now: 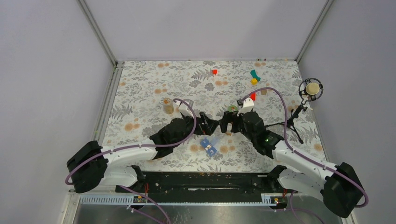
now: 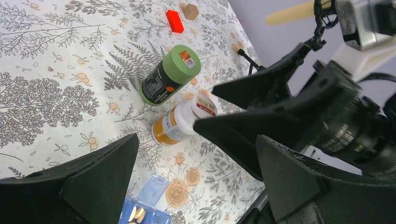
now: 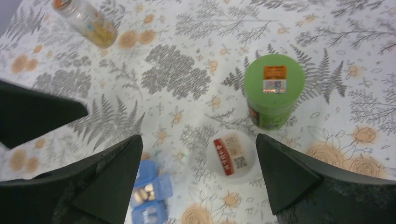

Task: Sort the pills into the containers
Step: Place the pill bottle at the center of the board, then close the lid of the pill bottle.

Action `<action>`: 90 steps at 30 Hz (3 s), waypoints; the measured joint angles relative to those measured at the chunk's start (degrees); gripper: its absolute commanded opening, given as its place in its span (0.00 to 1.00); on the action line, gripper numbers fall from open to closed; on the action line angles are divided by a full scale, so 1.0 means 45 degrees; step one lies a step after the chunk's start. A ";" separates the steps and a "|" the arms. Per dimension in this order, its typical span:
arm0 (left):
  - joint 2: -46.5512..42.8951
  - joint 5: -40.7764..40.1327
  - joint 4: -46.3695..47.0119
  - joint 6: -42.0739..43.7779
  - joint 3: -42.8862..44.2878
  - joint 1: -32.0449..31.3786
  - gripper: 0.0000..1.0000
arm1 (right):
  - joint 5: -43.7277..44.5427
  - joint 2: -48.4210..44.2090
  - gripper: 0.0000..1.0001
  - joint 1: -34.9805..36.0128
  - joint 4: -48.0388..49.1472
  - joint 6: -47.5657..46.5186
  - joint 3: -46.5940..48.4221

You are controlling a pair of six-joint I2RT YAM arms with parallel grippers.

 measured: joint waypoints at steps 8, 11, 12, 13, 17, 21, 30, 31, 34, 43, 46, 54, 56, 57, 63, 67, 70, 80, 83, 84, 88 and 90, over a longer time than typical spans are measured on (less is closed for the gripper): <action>0.0918 0.1341 -0.0491 -0.1268 0.0627 0.1083 0.77 | -0.0257 -0.1005 0.88 -0.0078 -0.4765 0.1812 0.1268; 0.1627 0.2016 -0.0627 -0.1588 0.1093 0.1370 0.67 | -0.0233 -0.1243 0.79 -0.0262 -0.5848 0.2793 0.1350; 0.1928 0.2302 -0.0612 -0.1715 0.1297 0.1457 0.66 | -0.0238 -0.1311 0.75 -0.0359 -0.6120 0.3143 0.1375; 0.2244 0.2594 -0.0607 -0.1812 0.1515 0.1530 0.64 | -0.0243 -0.1365 0.74 -0.0432 -0.6314 0.3400 0.1409; 0.3385 0.3609 -0.0500 -0.2084 0.2317 0.1715 0.61 | -0.0301 -0.1472 0.71 -0.0840 -0.6751 0.4342 0.1632; 0.4444 0.4488 -0.0398 -0.2341 0.2997 0.1880 0.60 | -0.0403 -0.1554 0.63 -0.1316 -0.6800 0.4954 0.1739; 0.5498 0.5863 -0.0097 -0.2545 0.3473 0.2569 0.53 | -0.1491 -0.1112 0.59 -0.2477 -0.6251 0.6047 0.1729; 0.5542 0.5965 -0.0083 -0.2584 0.3492 0.2589 0.52 | -0.1642 -0.0986 0.59 -0.2560 -0.6135 0.6115 0.1719; 0.5727 0.6470 0.0107 -0.2749 0.3526 0.2594 0.51 | -0.2069 -0.0675 0.58 -0.2803 -0.5843 0.6314 0.1647; 0.6659 0.7388 0.0665 -0.3283 0.3973 0.2618 0.50 | -0.2992 -0.0549 0.51 -0.3614 -0.5071 0.6640 0.0991; 0.6727 0.7509 0.0869 -0.3395 0.3973 0.2686 0.50 | -0.3322 -0.0398 0.51 -0.3803 -0.4750 0.6679 0.0763; 0.6732 0.7635 0.1088 -0.3376 0.3973 0.2890 0.43 | -0.3954 -0.0340 0.51 -0.4124 -0.4027 0.6722 0.0413; 0.6756 0.7635 0.1088 -0.3322 0.3973 0.2900 0.42 | -0.4051 -0.0340 0.51 -0.4172 -0.3929 0.6727 0.0374; 0.6785 0.7635 0.1083 -0.3279 0.3973 0.2900 0.42 | -0.4075 -0.0340 0.51 -0.4197 -0.3895 0.6727 0.0350; 0.7223 0.7839 0.1044 -0.3002 0.3983 0.2895 0.41 | -0.4396 -0.0345 0.51 -0.4333 -0.3327 0.6868 0.0039; 0.7397 0.8004 0.1161 -0.3002 0.4027 0.2909 0.40 | -0.4503 -0.0345 0.50 -0.4386 -0.2958 0.6965 -0.0151; 0.7397 0.8029 0.1166 -0.3002 0.4031 0.2919 0.39 | -0.4639 -0.0345 0.50 -0.4410 -0.2778 0.7023 -0.0233; 0.7397 0.8058 0.1209 -0.3177 0.4031 0.2919 0.35 | -0.4891 -0.0223 0.48 -0.4503 -0.2288 0.7101 -0.0408; 0.7397 0.8058 0.1243 -0.3381 0.4031 0.2919 0.33 | -0.5085 -0.0044 0.47 -0.4566 -0.2030 0.7101 -0.0408; 0.7397 0.8058 0.1248 -0.3463 0.4031 0.2919 0.32 | -0.5149 0.0049 0.47 -0.4571 -0.1904 0.7101 -0.0408; 0.7397 0.8053 0.1418 -0.3852 0.3954 0.2934 0.30 | -0.5401 0.0359 0.45 -0.4605 -0.1525 0.7106 -0.0408; 0.7402 0.8029 0.1549 -0.4075 0.3857 0.2973 0.30 | -0.5459 0.0471 0.44 -0.4629 -0.1350 0.7106 -0.0408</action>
